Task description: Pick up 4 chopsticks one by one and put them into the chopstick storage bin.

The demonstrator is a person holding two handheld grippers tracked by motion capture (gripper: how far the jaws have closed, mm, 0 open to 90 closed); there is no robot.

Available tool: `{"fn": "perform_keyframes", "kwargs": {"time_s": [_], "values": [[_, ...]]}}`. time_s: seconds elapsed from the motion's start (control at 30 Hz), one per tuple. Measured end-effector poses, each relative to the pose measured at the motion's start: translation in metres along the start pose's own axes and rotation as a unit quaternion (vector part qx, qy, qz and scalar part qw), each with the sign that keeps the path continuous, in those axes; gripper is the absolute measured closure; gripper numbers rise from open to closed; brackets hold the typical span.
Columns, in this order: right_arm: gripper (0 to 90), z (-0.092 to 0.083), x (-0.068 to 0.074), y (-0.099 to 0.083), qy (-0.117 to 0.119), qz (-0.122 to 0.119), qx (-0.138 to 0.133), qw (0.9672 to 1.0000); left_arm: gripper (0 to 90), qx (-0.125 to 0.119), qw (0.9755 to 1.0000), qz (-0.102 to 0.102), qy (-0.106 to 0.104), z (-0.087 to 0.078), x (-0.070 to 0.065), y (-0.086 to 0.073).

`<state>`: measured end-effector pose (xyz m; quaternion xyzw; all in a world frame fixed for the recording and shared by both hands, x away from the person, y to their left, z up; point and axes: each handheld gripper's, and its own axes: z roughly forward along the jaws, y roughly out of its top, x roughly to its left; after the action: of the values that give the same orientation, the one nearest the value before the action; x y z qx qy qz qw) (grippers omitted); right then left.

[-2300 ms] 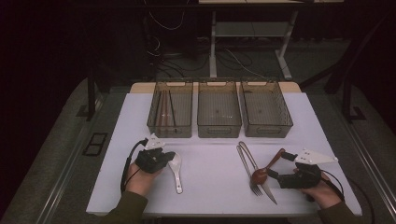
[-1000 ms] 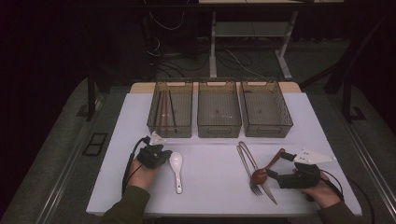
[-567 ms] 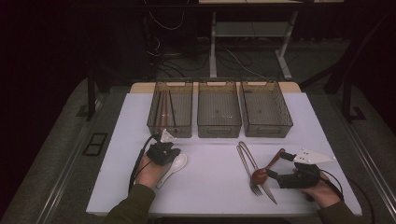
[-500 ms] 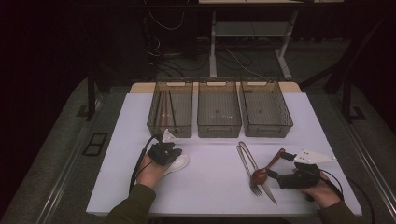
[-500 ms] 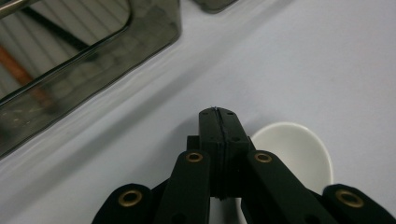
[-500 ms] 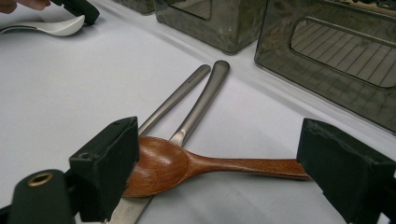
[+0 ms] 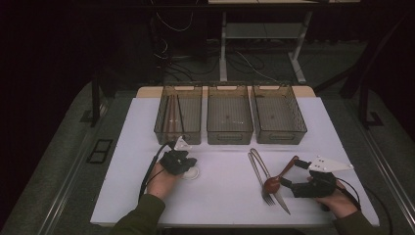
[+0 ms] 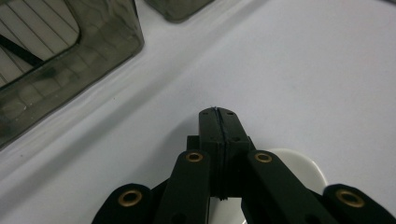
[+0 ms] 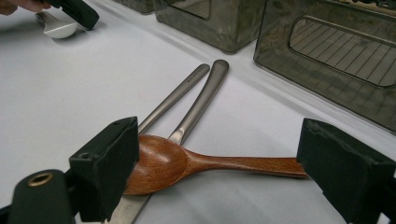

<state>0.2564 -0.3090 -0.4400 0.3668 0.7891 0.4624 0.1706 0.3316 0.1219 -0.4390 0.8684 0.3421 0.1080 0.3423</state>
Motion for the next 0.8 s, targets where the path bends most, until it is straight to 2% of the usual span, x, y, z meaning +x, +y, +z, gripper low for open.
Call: {"fn": "perform_keyframes", "kwargs": {"time_s": [0.07, 0.1, 0.13, 0.23, 0.33, 0.43, 0.53, 0.67, 0.8], "values": [[13.0, 0.0, 0.0, 0.0, 0.0, 0.001, 0.002, 1.0, 87.3, -0.006, 1.0, -0.002, -0.001, -0.003, 0.001, 0.0], [13.1, 0.0, -0.001, 0.0, 0.0, 0.001, 0.002, 1.0, 85.2, -0.011, 0.9999, -0.01, -0.003, -0.005, 0.001, 0.0], [13.0, 0.0, -0.001, 0.0, 0.0, 0.002, 0.0, 1.0, 82.3, -0.015, 0.9999, -0.005, -0.005, -0.007, 0.004, 0.0], [13.0, 0.001, -0.001, 0.0, 0.001, 0.001, 0.002, 1.0, 74.9, -0.032, 0.9993, -0.015, -0.005, -0.013, 0.005, -0.002], [13.0, 0.002, -0.001, 0.002, -0.001, -0.003, 0.002, 1.0, 68.2, -0.045, 0.9989, -0.013, -0.008, -0.02, 0.005, -0.003], [13.0, 0.003, 0.001, 0.003, 0.0, -0.006, 0.004, 1.0, 58.5, -0.056, 0.998, -0.019, -0.021, -0.026, 0.004, -0.006], [13.0, 0.004, 0.0, 0.003, 0.0, -0.004, 0.004, 1.0, 49.8, -0.057, 0.9976, -0.017, -0.036, -0.03, 0.002, -0.011], [13.0, 0.006, -0.001, 0.003, -0.002, -0.006, 0.006, 1.0, 42.5, -0.057, 0.9972, -0.014, -0.047, -0.036, -0.001, -0.02], [13.0, 0.005, 0.001, 0.003, -0.003, -0.008, 0.005, 1.0, 35.6, -0.051, 0.9975, -0.01, -0.048, -0.039, 0.002, -0.027]]}}
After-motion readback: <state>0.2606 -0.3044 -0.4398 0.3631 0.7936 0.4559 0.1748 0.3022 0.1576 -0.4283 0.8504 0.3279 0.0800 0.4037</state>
